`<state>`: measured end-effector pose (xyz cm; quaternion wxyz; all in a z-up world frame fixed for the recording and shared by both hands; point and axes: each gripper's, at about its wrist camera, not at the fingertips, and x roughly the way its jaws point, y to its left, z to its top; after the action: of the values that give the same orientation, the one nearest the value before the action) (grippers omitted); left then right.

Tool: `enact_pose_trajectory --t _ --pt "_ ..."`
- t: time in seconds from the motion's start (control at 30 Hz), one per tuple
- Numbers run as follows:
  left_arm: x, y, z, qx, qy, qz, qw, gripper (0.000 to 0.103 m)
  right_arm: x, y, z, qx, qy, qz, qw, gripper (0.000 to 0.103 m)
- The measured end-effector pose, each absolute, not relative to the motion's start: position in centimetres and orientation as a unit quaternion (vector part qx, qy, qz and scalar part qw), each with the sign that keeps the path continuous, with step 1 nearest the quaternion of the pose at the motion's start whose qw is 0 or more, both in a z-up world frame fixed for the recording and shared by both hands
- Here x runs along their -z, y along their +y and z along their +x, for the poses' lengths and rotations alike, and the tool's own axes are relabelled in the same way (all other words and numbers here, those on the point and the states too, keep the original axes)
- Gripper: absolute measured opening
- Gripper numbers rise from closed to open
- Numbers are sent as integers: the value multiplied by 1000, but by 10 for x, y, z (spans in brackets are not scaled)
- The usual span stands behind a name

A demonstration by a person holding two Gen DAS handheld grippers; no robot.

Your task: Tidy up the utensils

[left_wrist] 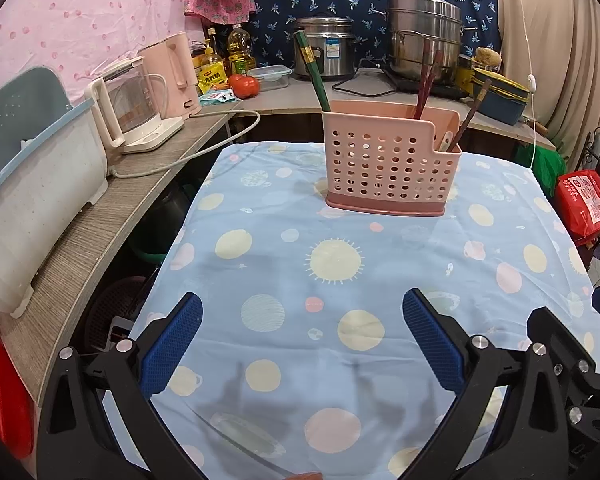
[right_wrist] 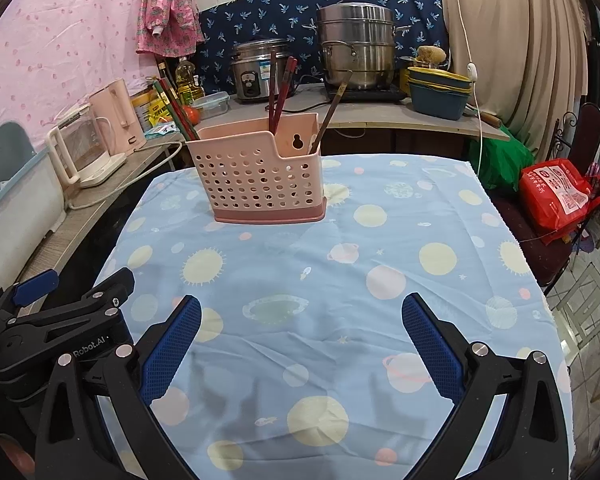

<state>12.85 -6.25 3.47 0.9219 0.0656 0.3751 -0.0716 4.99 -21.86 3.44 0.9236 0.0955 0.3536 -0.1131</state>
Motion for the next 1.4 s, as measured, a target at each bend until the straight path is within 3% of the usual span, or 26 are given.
enact_pose_trajectory --t 1.4 --pt "-28 -59 126 62 378 69 921 96 -31 -212 51 112 357 90 923 97"
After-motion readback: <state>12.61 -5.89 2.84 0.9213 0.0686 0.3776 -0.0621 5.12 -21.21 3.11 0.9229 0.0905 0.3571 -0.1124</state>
